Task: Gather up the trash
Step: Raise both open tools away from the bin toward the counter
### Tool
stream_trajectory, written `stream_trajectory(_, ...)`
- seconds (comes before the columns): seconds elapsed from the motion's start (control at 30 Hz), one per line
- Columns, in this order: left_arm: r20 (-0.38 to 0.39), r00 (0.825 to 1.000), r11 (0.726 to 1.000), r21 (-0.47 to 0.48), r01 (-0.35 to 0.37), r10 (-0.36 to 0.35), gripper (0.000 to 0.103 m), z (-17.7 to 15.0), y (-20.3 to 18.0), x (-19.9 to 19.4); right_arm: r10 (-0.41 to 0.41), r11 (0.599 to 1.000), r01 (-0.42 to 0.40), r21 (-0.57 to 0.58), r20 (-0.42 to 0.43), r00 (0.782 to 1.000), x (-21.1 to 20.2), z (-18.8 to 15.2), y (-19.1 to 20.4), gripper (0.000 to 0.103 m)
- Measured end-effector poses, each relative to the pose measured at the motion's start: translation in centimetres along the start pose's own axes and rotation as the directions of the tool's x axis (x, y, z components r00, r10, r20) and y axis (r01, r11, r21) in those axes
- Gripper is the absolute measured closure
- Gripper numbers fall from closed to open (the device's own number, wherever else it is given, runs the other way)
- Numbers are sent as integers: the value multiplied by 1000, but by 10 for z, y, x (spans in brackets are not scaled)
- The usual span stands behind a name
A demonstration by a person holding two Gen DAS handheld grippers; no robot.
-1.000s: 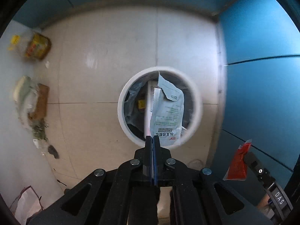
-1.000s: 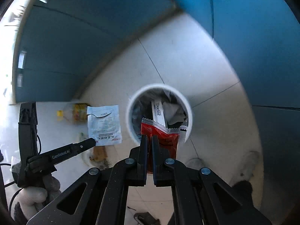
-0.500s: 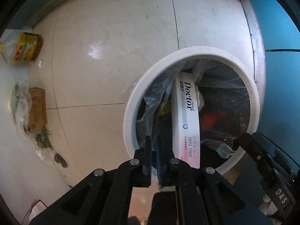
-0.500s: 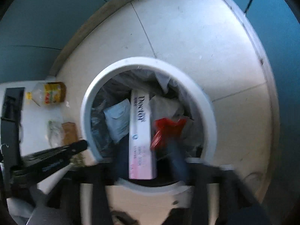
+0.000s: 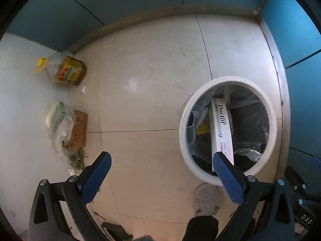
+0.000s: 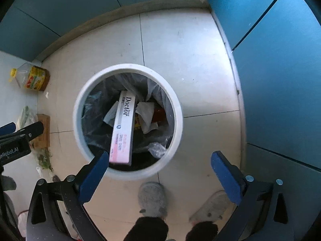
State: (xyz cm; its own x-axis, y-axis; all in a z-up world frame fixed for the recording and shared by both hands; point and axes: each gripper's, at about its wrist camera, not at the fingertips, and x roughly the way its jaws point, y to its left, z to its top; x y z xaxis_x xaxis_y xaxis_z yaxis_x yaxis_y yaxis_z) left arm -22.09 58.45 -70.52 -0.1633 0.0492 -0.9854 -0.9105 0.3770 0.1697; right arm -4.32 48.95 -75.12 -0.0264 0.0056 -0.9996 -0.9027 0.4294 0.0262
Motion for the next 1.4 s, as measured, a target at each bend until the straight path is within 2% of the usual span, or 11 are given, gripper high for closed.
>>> stream_trajectory(0.33, 74, 992, 992, -65, 106, -101, 0, -49, 24, -135, -27, 1000, 27, 1, 91, 995, -157, -36, 1, 0)
stream_trajectory(0.57, 134, 978, 985, -34, 168, -162, 0, -85, 36, -245, -29, 999, 32, -17, 170, 985, -288, -69, -1, 0)
stream_trajectory(0.8, 195, 960, 978, -15, 210, -203, 0, -116, 47, -339, 9, 1000, -3, -21, 253, 967, -411, -103, 0, 0)
stream_trajectory(0.97, 236, 951, 978, -12, 208, -199, 0, -141, 53, -391, 55, 998, -41, -49, 318, 946, -482, -123, -1, 0)
stream_trajectory(1.03, 252, 952, 982, -31, 185, -171, 0, -148, 55, -408, 98, 995, -85, -54, 327, 940, -504, -129, -5, 0)
stream_trajectory(1.13, 295, 947, 989, -42, 142, -124, 0, -155, 48, -433, 181, 983, -180, -35, 342, 922, -533, -139, -23, 0)
stream_trajectory(1.23, 352, 927, 990, -19, 143, -127, 0, -155, 27, -462, 219, 968, -249, 35, 366, 904, -552, -151, -53, 0)
stream_trajectory(1.3, 384, 914, 991, 25, 131, -131, 0, -151, 4, -479, 222, 952, -286, 111, 393, 892, -565, -164, -86, 0)
stream_trajectory(1.4, 418, 897, 987, 127, 99, -144, 0, -147, -53, -506, 143, 929, -271, 253, 431, 891, -583, -193, -157, 0)
